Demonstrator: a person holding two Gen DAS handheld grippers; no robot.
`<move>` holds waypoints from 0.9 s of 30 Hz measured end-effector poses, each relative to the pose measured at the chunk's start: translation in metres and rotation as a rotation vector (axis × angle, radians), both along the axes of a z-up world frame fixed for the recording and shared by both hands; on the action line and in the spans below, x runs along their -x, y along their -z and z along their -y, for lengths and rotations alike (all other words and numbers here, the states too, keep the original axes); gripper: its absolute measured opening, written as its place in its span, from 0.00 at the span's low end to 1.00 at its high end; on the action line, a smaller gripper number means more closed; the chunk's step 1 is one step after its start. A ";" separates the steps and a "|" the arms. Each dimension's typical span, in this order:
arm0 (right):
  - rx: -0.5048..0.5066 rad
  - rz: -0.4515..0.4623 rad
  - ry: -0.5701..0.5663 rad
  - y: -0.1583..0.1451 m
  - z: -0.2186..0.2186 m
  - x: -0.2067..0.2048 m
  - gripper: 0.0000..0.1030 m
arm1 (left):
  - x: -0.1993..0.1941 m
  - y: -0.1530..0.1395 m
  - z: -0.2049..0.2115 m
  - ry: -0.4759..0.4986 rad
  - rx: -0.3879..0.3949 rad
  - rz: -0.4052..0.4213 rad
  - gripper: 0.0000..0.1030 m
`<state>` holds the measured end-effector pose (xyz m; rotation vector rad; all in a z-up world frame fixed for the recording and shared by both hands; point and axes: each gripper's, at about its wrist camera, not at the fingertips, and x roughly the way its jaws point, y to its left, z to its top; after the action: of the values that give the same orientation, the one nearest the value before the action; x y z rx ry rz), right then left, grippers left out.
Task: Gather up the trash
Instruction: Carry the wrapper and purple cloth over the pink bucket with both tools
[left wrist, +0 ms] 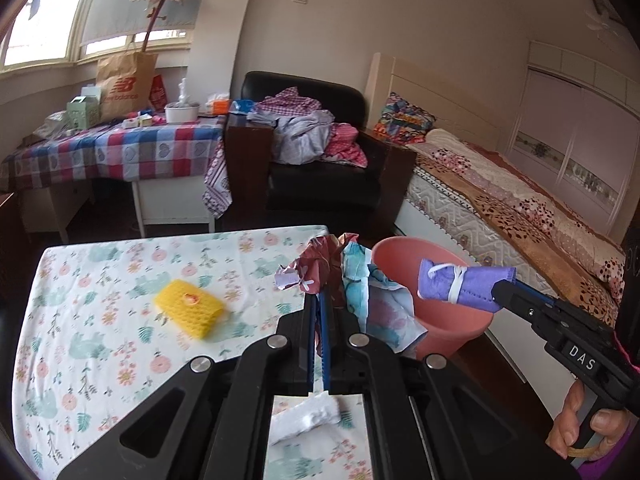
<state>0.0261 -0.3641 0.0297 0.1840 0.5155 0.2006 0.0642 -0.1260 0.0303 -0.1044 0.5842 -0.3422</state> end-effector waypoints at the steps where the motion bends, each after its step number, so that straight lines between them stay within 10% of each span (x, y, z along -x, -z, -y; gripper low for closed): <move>1: -0.007 0.002 0.017 0.001 0.006 0.000 0.12 | -0.002 -0.001 0.008 0.010 0.000 0.007 0.01; 27: 0.008 -0.046 0.233 0.033 0.079 -0.031 0.12 | -0.067 0.028 0.128 0.201 -0.046 -0.031 0.02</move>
<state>0.0571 -0.4426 -0.0031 0.2395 0.5358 -0.0334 0.1312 -0.2536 0.0027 -0.0063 0.6346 -0.5227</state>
